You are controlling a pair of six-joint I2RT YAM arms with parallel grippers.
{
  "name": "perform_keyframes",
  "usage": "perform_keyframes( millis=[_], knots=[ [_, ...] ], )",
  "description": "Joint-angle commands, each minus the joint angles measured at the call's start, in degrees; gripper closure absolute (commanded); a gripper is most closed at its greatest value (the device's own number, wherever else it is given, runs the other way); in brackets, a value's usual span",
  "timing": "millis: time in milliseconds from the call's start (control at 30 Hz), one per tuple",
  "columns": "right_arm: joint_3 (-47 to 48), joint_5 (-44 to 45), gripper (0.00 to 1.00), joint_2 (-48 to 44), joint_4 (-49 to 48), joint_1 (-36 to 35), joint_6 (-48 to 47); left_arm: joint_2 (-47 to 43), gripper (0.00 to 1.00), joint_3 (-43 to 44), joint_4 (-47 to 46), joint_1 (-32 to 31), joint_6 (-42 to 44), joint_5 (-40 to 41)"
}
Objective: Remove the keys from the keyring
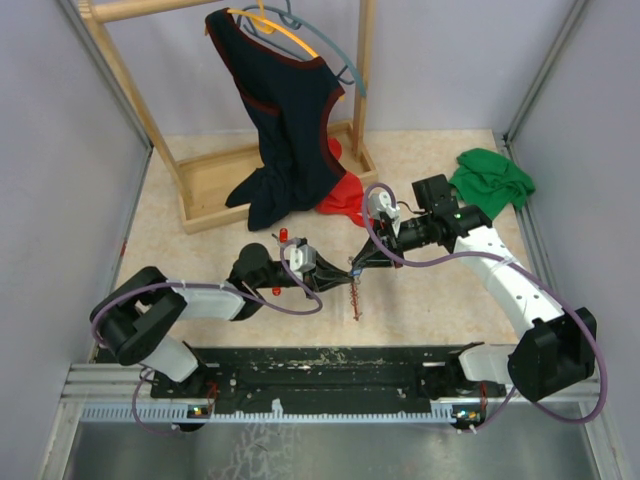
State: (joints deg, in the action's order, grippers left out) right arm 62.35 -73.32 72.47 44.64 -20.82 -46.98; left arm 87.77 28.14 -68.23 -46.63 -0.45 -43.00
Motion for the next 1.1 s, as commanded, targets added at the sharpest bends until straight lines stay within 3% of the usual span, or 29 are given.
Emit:
perform_keyframes(
  millis=[0,600,1067],
  knots=[
    [2.56,-2.71,1.0,-0.48,-0.11,0.43,-1.34,0.37,0.97,0.83,-1.94,-0.21,-0.48,-0.78],
    [1.88,4.96,1.0,-1.85,3.86,2.45,-8.59,-6.88,1.0,-5.7,-6.26,-0.13,-0.38,8.91],
    [-0.66,1.98,1.0,-0.92,1.31,2.36,-9.29,-2.73,1.0,-7.87,-16.7,-0.26,-6.67,14.54]
  ],
)
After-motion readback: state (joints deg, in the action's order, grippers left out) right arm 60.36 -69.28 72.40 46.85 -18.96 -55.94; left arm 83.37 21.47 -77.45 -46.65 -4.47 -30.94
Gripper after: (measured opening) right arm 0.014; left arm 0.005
